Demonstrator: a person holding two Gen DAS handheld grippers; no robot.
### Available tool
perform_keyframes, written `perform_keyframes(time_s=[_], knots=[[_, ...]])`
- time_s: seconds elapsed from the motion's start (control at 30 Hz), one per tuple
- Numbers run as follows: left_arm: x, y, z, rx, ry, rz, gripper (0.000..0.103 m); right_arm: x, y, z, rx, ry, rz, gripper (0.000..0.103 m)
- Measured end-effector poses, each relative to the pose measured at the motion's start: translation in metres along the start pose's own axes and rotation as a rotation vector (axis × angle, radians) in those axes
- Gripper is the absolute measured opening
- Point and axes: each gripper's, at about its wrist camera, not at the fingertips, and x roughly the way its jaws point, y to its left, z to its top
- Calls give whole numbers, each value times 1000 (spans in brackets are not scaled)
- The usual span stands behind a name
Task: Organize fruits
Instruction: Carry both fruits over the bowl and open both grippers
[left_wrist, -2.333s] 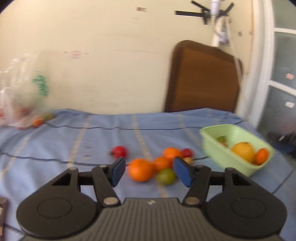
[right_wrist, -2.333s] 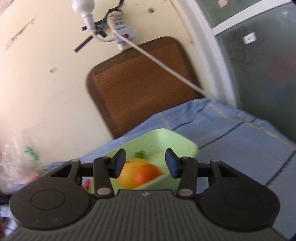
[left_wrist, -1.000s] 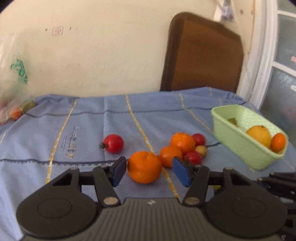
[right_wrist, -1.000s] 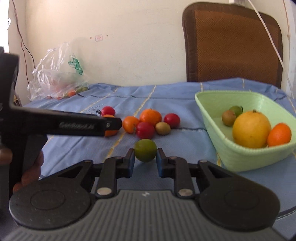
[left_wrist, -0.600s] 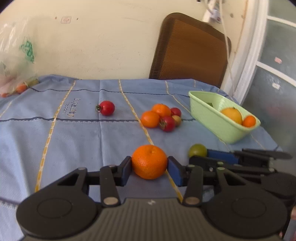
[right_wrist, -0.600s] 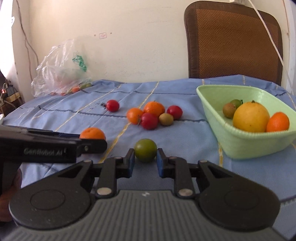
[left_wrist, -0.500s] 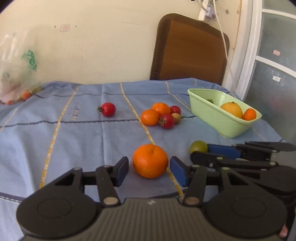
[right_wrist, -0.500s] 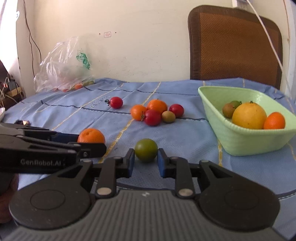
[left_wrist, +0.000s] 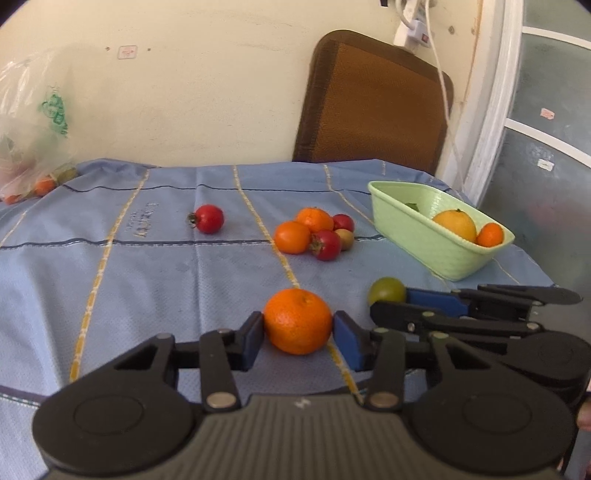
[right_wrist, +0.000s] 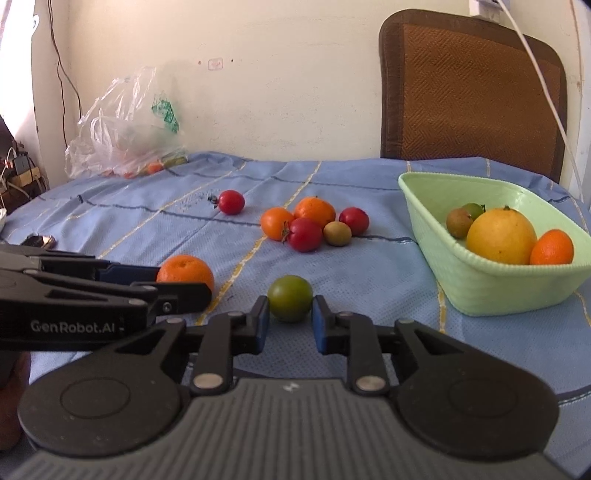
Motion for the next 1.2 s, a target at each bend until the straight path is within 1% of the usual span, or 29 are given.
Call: perform_keyframes(time_s=[0.07,0.17,0.2,0.27,0.33,0.4,0.5,0.57,0.6,0.67,0.7,0.73,0.77,0.83,0.9,0.97,1.03,1.1,1.2], knots=[[2,-2,8,-26,2,-55,42,-10,-5,0,10,-39,-21,27],[6,-19,33,-4,-53,-112,42,-28,-19,4,37,-124,-69,27],[9,-27,42,8,-67,-132,42,-34,-25,5,44,-157,-95,27],[22,-43,63,19,-66,-177,42,-43,-37,7,48,-212,-160,27],[41,-61,78,43,-60,-202,42,-47,-49,8,46,-241,-211,27],[62,-77,90,68,-43,-203,42,-44,-60,8,42,-240,-241,28],[90,-94,99,76,-3,-226,42,-39,-73,7,59,-228,-248,28],[103,-104,99,99,14,-210,42,-35,-78,5,61,-223,-252,30],[107,-108,98,109,6,-199,42,-34,-79,4,60,-229,-258,30],[109,-111,96,122,11,-194,43,-34,-79,4,65,-239,-249,33],[109,-111,96,120,9,-197,50,-35,-79,5,76,-243,-237,34],[107,-111,95,121,1,-200,53,-36,-80,5,87,-243,-232,34],[105,-112,95,122,-5,-196,59,-36,-81,5,99,-245,-225,35],[97,-109,96,118,-25,-182,60,-38,-83,4,118,-254,-220,35],[85,-98,97,88,-57,-185,60,-39,-85,3,135,-263,-226,35],[67,-79,96,51,-99,-159,60,-40,-86,2,151,-270,-232,35],[48,-53,90,18,-132,-97,62,-42,-84,2,156,-281,-242,35],[34,-28,79,7,-146,-2,63,-45,-79,4,147,-297,-225,35],[22,10,59,-8,-139,141,63,-42,-62,11,97,-282,-144,34]])
